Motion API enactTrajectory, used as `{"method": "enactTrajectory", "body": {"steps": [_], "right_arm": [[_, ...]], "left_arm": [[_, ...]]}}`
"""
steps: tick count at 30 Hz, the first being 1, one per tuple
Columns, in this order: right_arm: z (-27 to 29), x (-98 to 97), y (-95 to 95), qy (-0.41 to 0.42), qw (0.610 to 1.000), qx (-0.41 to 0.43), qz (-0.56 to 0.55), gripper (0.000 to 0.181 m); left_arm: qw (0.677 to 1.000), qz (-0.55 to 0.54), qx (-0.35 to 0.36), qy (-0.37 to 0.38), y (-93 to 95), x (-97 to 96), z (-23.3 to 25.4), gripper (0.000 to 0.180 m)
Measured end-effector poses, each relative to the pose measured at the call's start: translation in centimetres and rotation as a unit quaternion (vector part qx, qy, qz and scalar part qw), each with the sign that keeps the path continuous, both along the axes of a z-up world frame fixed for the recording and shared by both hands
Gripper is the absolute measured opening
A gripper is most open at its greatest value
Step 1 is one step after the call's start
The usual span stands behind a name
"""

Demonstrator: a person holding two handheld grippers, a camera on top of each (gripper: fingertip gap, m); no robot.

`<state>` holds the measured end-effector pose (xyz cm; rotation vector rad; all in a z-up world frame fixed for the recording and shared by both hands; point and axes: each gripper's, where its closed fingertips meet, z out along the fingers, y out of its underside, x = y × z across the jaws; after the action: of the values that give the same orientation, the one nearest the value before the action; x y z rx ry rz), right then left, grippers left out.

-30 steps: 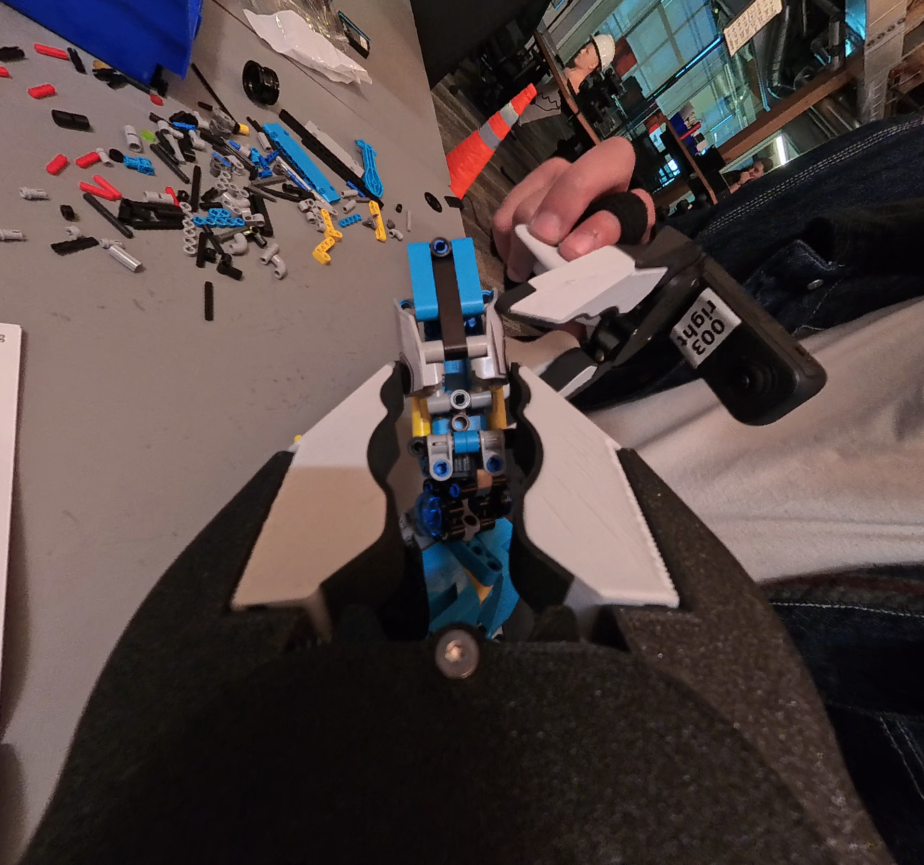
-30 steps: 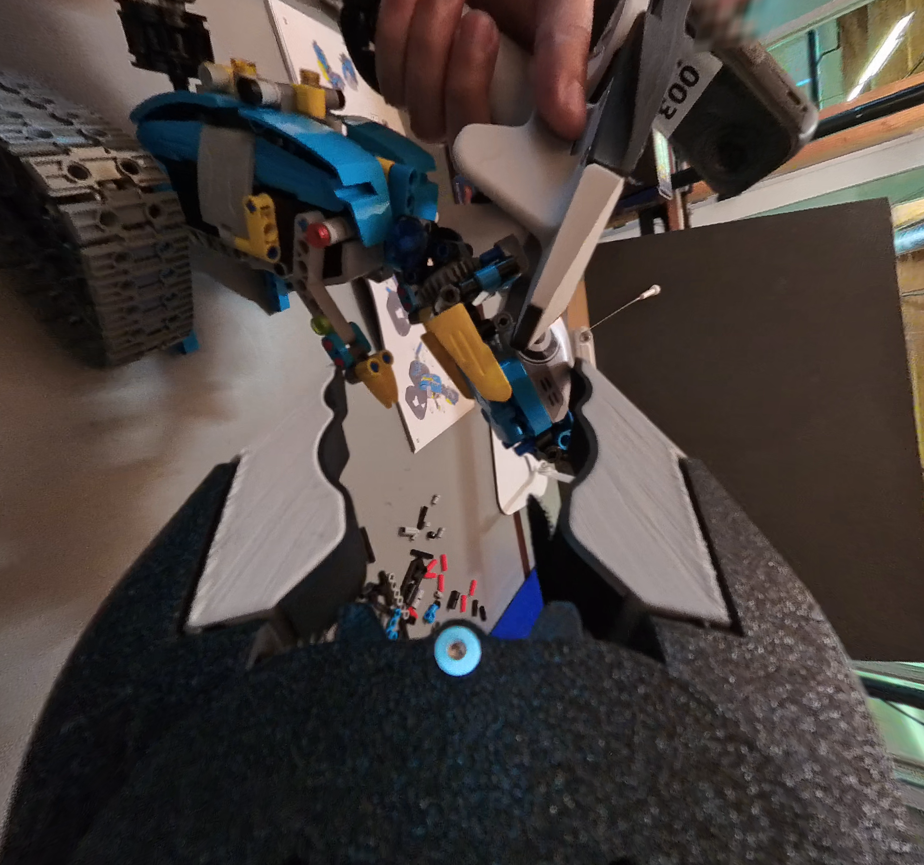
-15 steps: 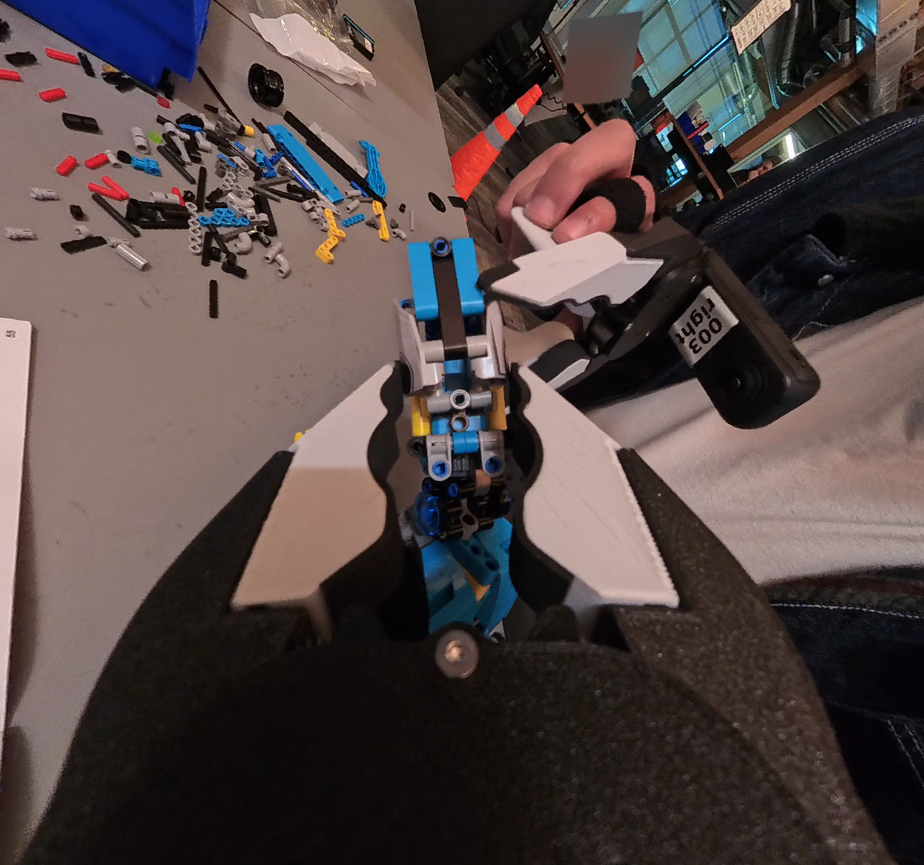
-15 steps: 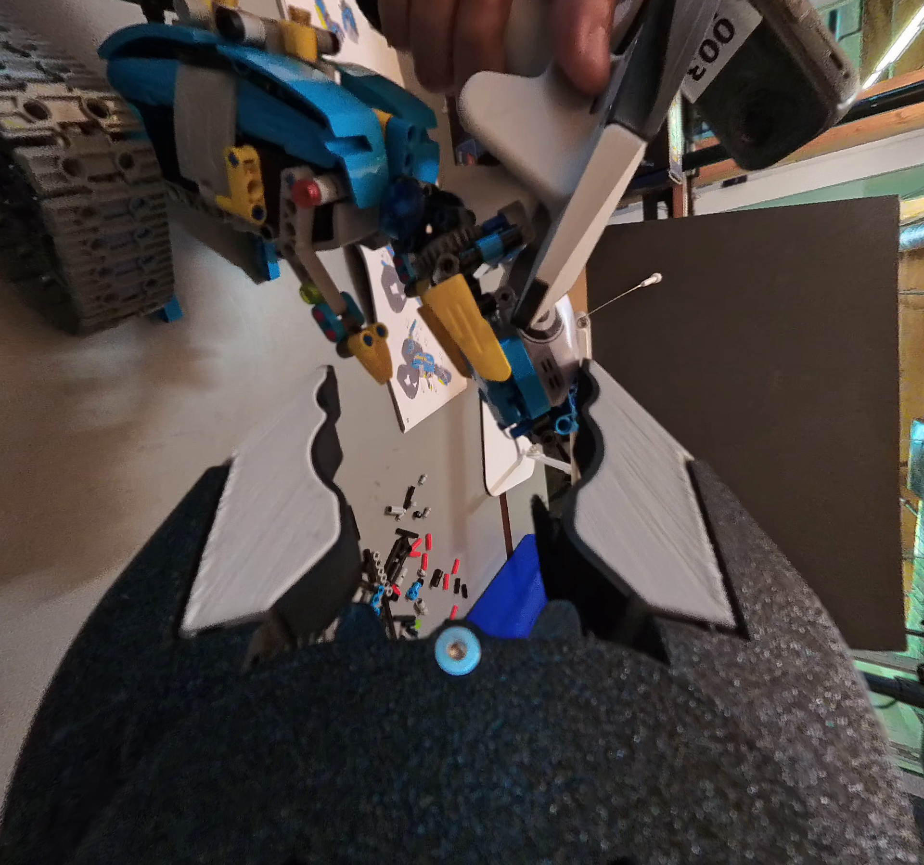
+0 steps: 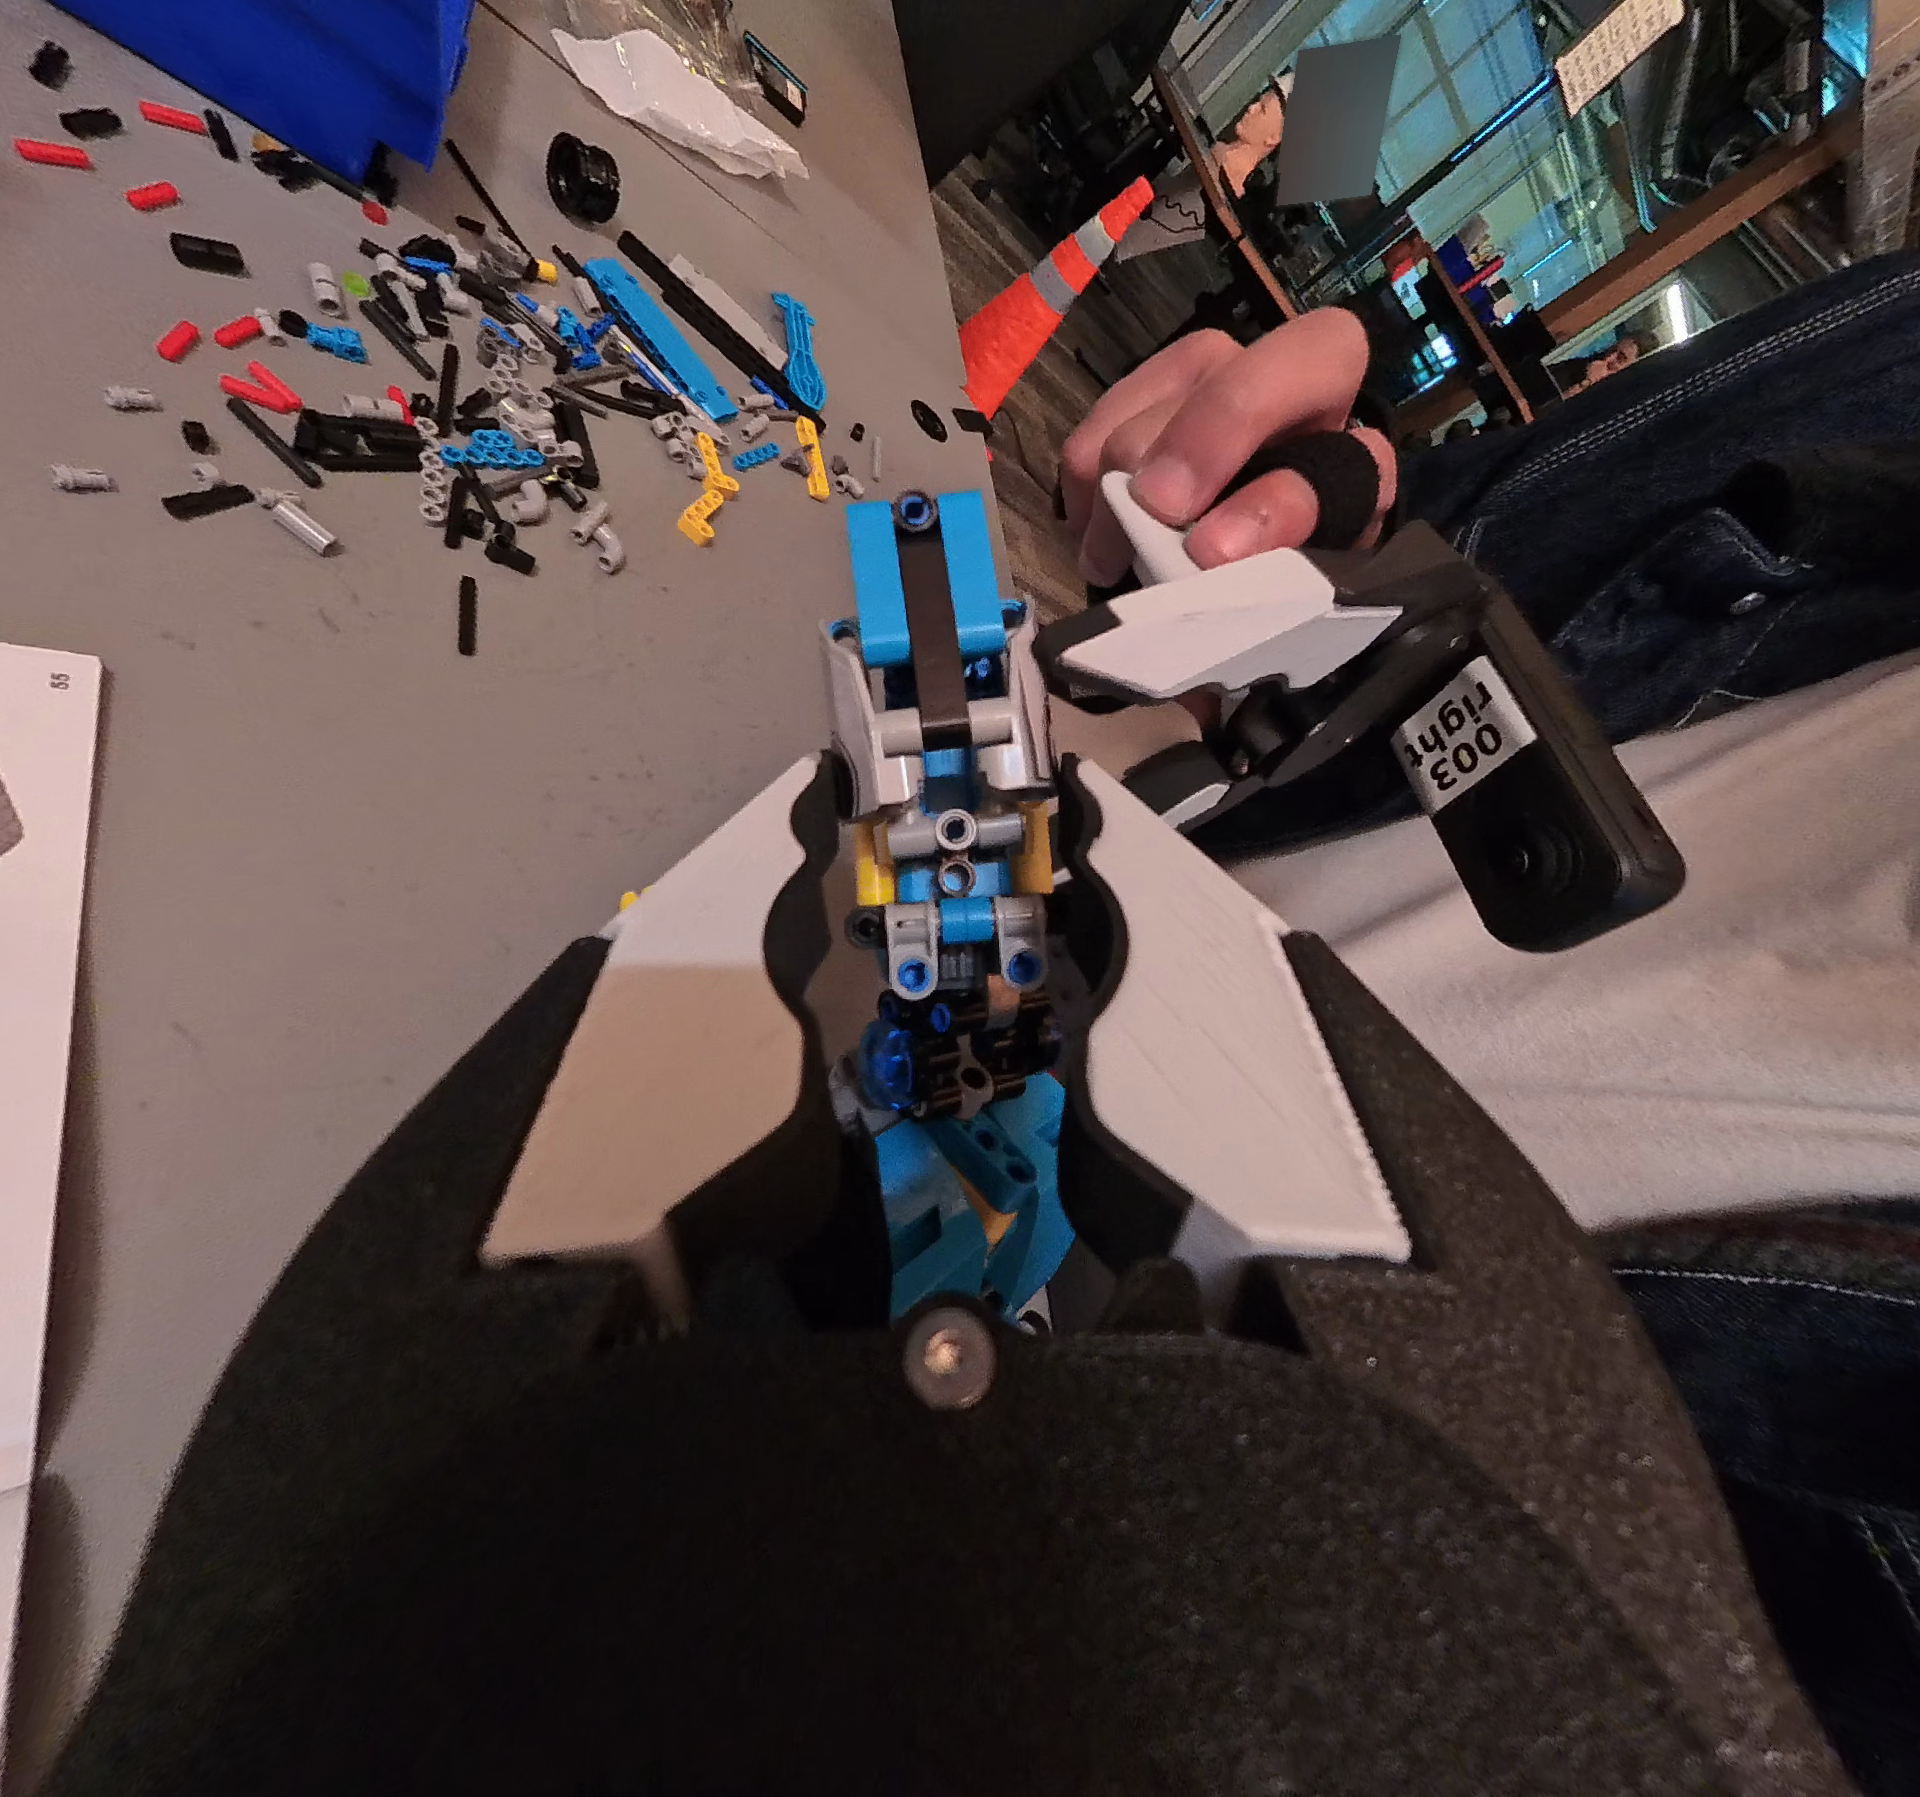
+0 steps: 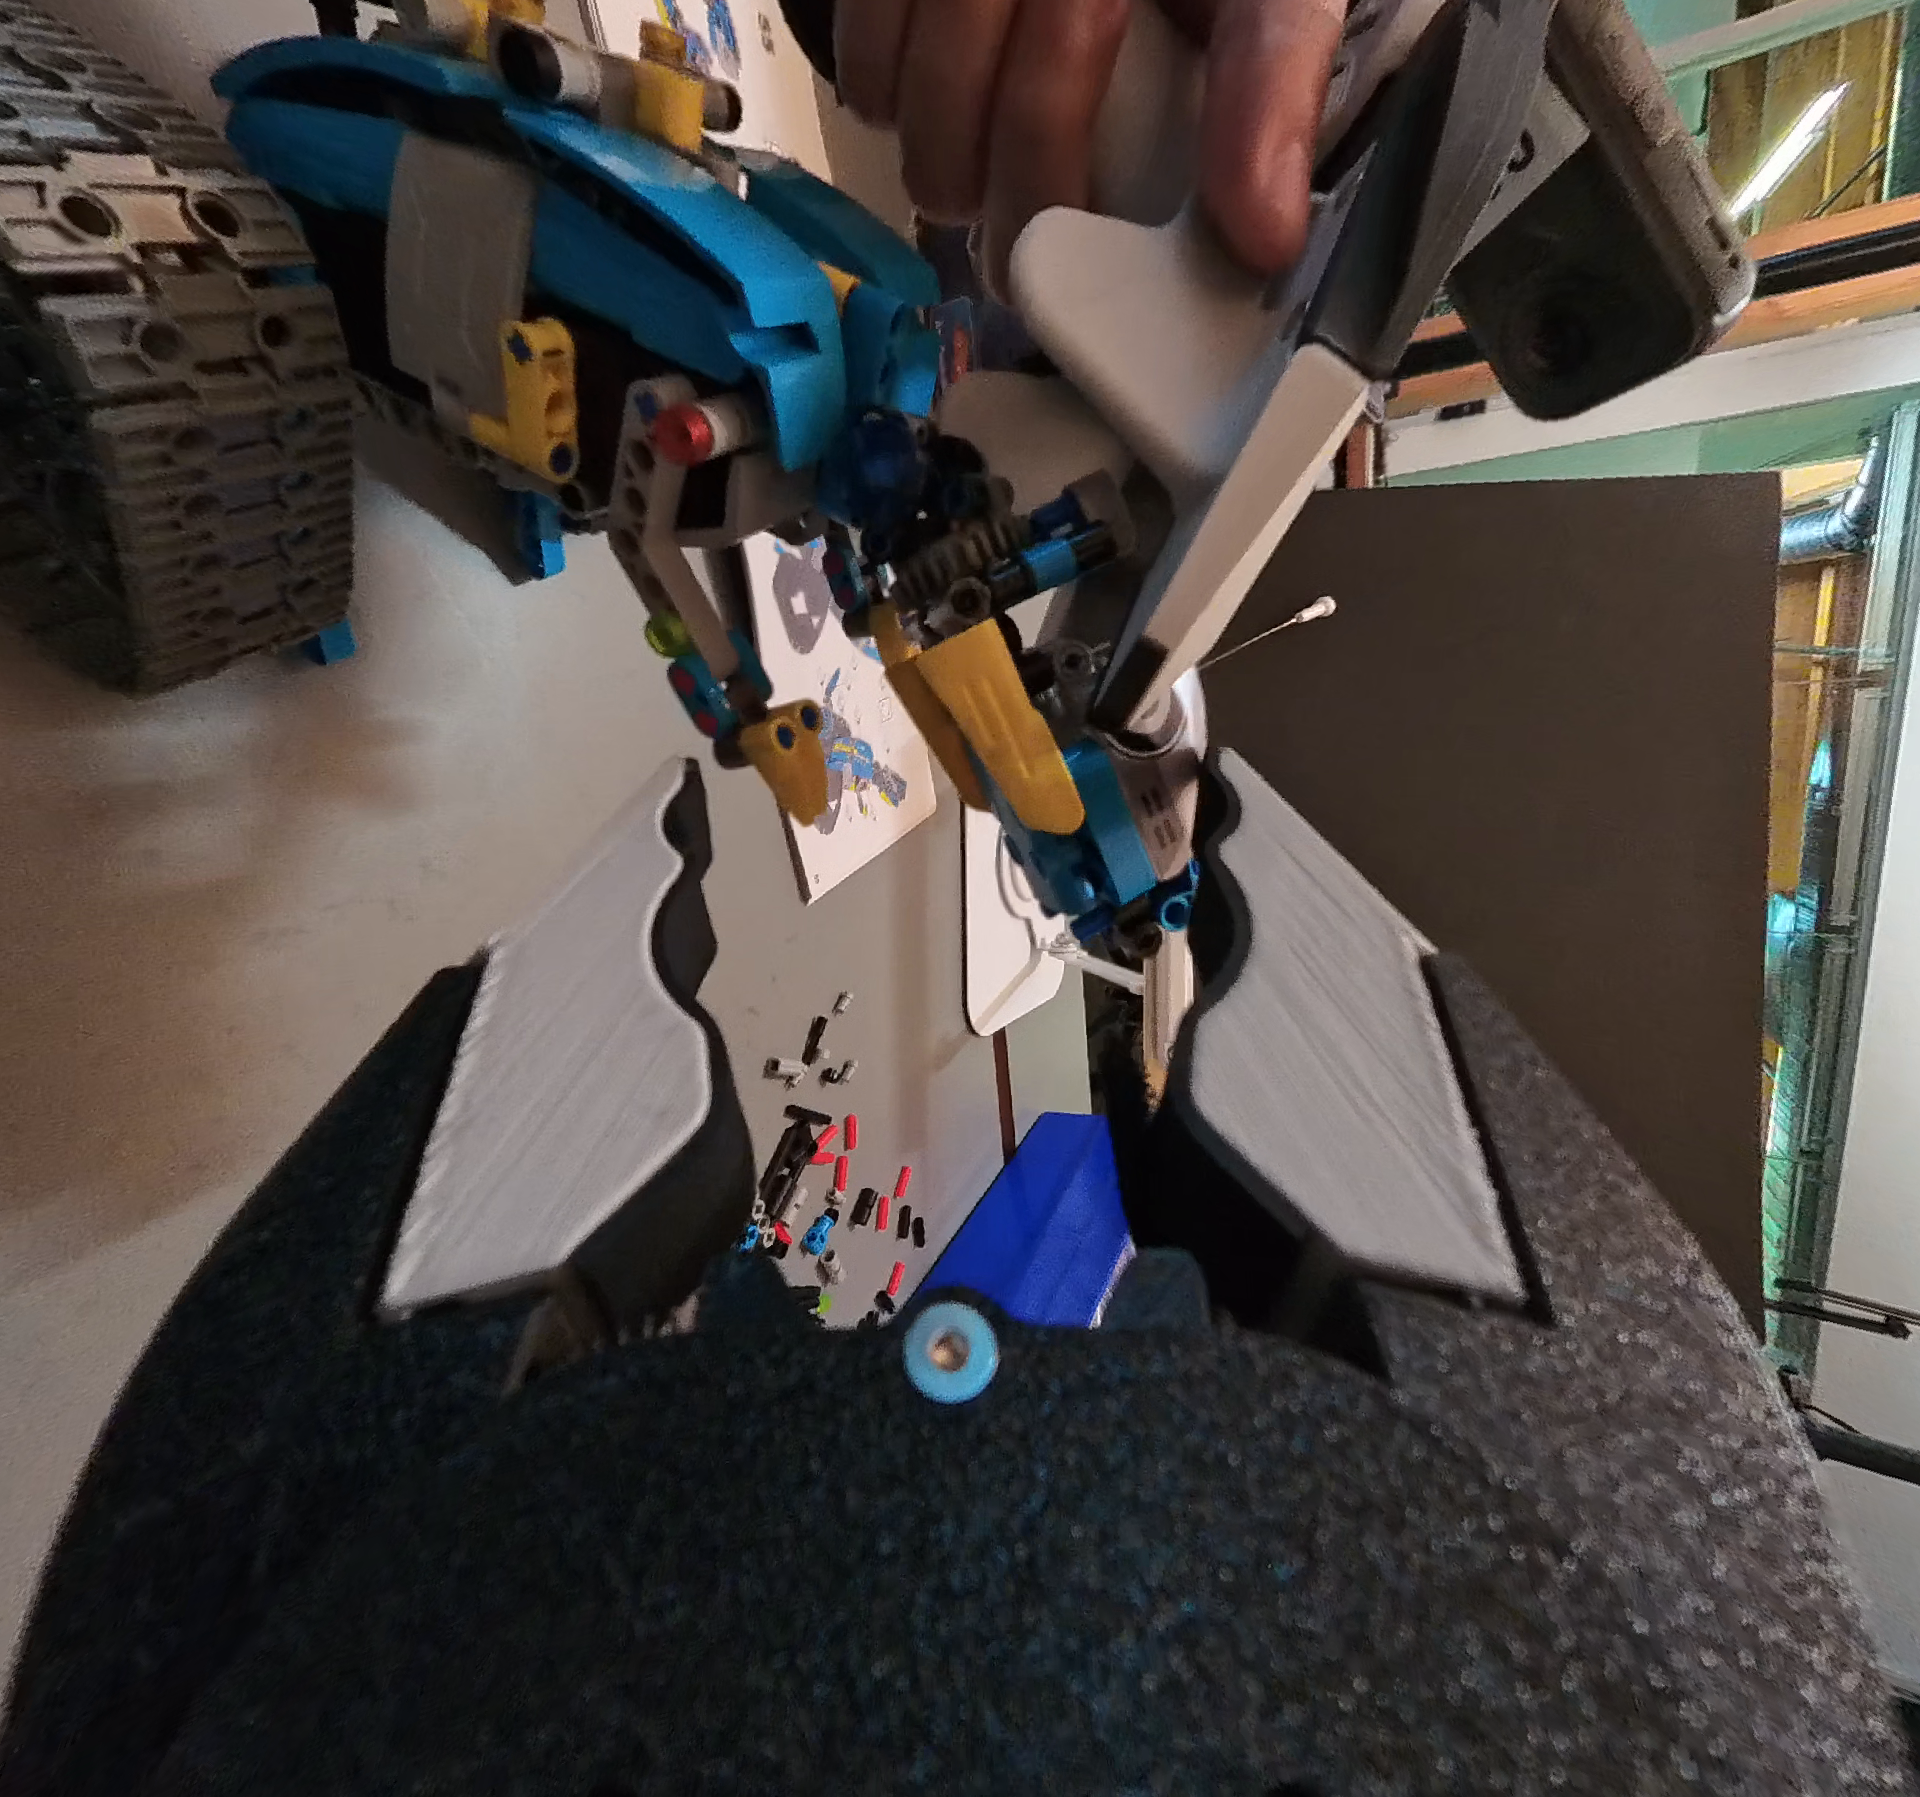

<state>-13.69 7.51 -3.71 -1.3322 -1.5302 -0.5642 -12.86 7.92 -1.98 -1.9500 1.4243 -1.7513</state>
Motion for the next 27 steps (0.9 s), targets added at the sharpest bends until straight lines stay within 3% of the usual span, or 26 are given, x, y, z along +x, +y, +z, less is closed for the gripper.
{"method": "enactTrajectory", "body": {"steps": [27], "right_arm": [[0.1,1.0,-0.1,0.014,1.0,-0.011,-0.023,0.092]], "left_arm": [[1.0,-0.004,0.002,-0.005,0.0,-0.1,0.1,0.039]]}}
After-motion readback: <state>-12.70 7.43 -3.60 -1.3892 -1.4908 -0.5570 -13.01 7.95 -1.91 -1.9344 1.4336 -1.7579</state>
